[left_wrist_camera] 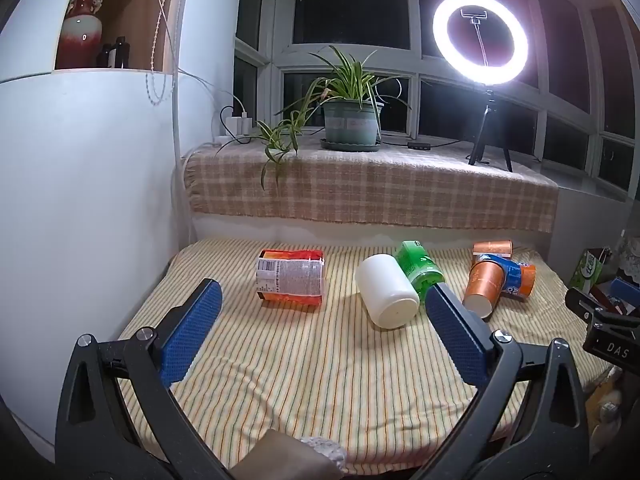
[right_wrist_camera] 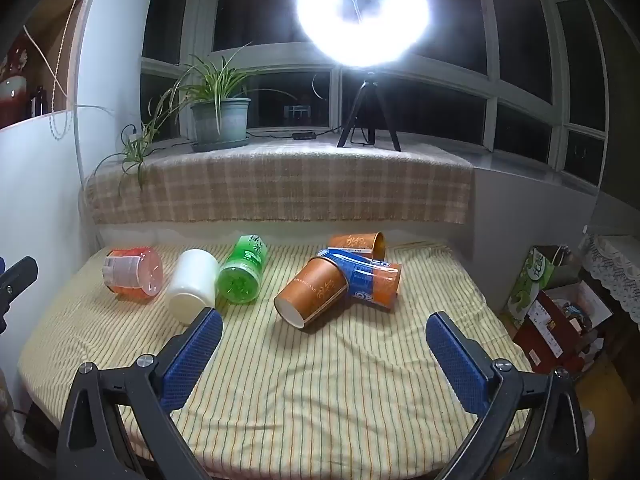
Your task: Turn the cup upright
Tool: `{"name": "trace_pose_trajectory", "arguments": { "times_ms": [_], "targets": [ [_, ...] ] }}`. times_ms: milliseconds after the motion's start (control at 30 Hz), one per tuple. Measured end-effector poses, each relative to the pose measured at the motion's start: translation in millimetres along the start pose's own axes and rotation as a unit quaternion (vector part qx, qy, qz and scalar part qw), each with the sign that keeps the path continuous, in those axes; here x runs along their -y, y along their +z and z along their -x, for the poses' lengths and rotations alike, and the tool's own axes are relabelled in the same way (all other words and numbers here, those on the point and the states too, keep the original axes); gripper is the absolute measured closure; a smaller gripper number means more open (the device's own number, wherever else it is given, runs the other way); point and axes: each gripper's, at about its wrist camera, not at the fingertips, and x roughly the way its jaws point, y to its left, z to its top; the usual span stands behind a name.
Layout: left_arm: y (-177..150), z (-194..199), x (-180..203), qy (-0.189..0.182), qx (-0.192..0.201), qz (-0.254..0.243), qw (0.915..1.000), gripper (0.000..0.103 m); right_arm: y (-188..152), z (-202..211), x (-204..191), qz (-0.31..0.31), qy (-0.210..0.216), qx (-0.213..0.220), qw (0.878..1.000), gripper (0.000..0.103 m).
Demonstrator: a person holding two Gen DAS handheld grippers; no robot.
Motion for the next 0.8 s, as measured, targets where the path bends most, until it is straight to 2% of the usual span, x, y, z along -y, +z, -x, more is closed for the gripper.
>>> {"name": "trace_pose_trajectory", "arguments": {
  "times_ms": [800],
  "targets": [
    [-3.4,-4.4,-3.3,0.002,-0.002,0.004,1.0,0.0,3.3,-4.9,0.1,-0.001,-0.003,0.0,1.0,0.0]
  ]
}}
